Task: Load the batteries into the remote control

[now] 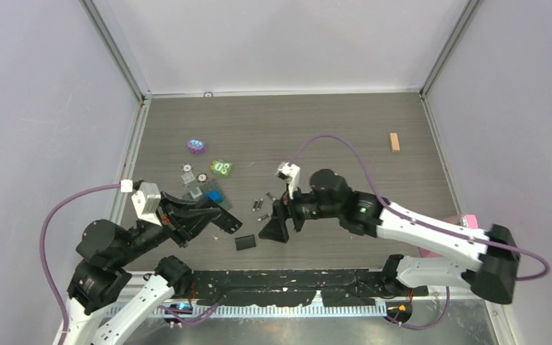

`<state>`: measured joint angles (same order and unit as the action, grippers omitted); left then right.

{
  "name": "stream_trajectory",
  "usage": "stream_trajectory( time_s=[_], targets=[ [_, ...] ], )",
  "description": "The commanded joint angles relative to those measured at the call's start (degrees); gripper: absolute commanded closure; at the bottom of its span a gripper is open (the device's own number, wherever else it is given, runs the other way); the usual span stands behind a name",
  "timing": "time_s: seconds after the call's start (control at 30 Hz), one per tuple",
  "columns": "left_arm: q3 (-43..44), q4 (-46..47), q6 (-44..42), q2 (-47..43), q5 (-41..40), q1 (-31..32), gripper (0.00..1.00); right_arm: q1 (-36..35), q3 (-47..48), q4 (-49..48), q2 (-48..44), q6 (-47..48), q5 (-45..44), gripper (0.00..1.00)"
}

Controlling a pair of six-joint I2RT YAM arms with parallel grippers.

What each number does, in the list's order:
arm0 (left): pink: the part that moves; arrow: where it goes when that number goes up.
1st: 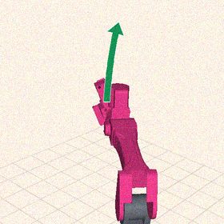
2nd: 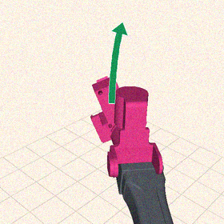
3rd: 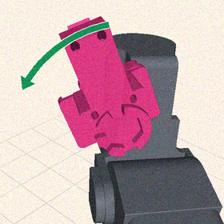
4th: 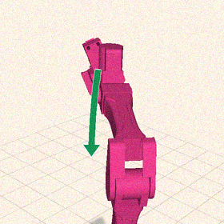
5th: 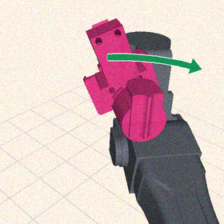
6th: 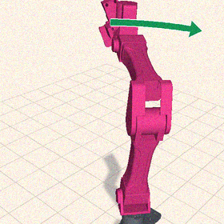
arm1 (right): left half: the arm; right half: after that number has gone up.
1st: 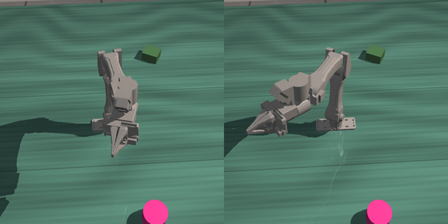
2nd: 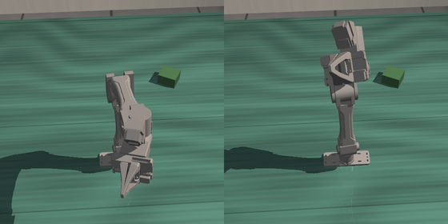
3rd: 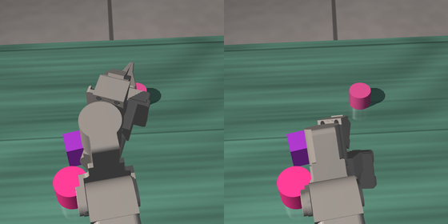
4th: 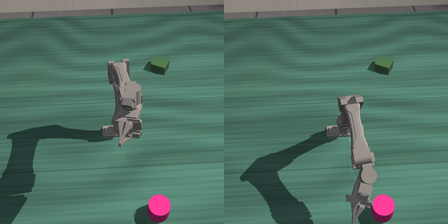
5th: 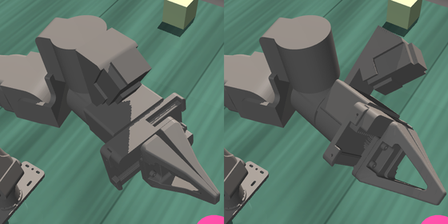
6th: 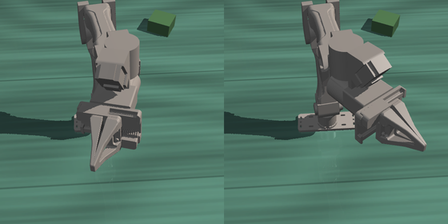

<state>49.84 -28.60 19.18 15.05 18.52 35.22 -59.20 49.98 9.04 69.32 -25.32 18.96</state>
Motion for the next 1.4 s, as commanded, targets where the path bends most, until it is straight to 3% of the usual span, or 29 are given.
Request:
stream_trajectory(
  time_s=[0.0, 0.23, 0.47, 0.6, 0.73, 0.8, 0.87, 0.93, 1.0, 1.1, 1.2, 1.37],
  targets=[
    [3.24, 2.02, -0.12, 3.16, 12.74, -0.22, 1.00, -0.85, -1.07, -12.95, -10.46, 4.31, 15.56, 0.03],
    [3.26, 8.18, 7.55, 7.22, 22.13, -0.18, 1.00, -5.10, 6.58, -12.59, -9.42, 6.94, 12.39, 0.05],
    [0.44, 16.20, 15.14, 8.97, 23.92, -0.16, 1.00, -10.38, 10.96, -11.88, -4.47, 6.79, 8.38, 0.03],
    [-1.07, 17.69, 17.06, 8.30, 21.92, -0.19, 1.00, -12.16, 10.35, -14.28, -3.35, 3.71, 6.38, 0.22],
    [-1.87, 17.93, 18.58, 7.57, 18.82, -0.21, 1.00, -12.56, 8.33, -18.65, -3.83, -0.38, 4.40, 0.50],
    [-2.42, 18.85, 20.01, 7.29, 17.83, -0.16, 1.00, -12.55, 8.03, -19.67, -3.97, -2.07, 3.26, 0.69],
    [-3.70, 20.40, 22.16, 6.98, 16.80, -0.20, 0.94, -12.54, 7.88, -21.24, -3.83, -4.22, 2.27, 0.81],
    [-4.96, 22.42, 24.10, 6.46, 15.99, -0.21, 0.81, -12.51, 7.67, -22.31, -3.51, -5.96, 0.74, 0.90],
    [-6.07, 24.15, 26.14, 5.96, 14.68, -0.19, 0.64, -12.53, 7.35, -23.69, -3.34, -7.87, -0.81, 0.94],
    [-7.50, 25.80, 28.64, 4.99, 12.94, -0.24, 0.50, -12.56, 5.77, -27.02, -3.50, -10.38, -2.25, 0.95],
    [-9.63, 29.80, 31.30, 3.96, 12.11, -0.17, 0.49, -12.55, 4.69, -31.07, -3.76, -12.58, -2.93, 0.95],
    [-10.80, 32.51, 33.55, 4.16, 12.57, -0.24, 0.54, -12.52, 7.74, -27.51, -1.94, -11.76, -0.78, 0.95]
  ],
)
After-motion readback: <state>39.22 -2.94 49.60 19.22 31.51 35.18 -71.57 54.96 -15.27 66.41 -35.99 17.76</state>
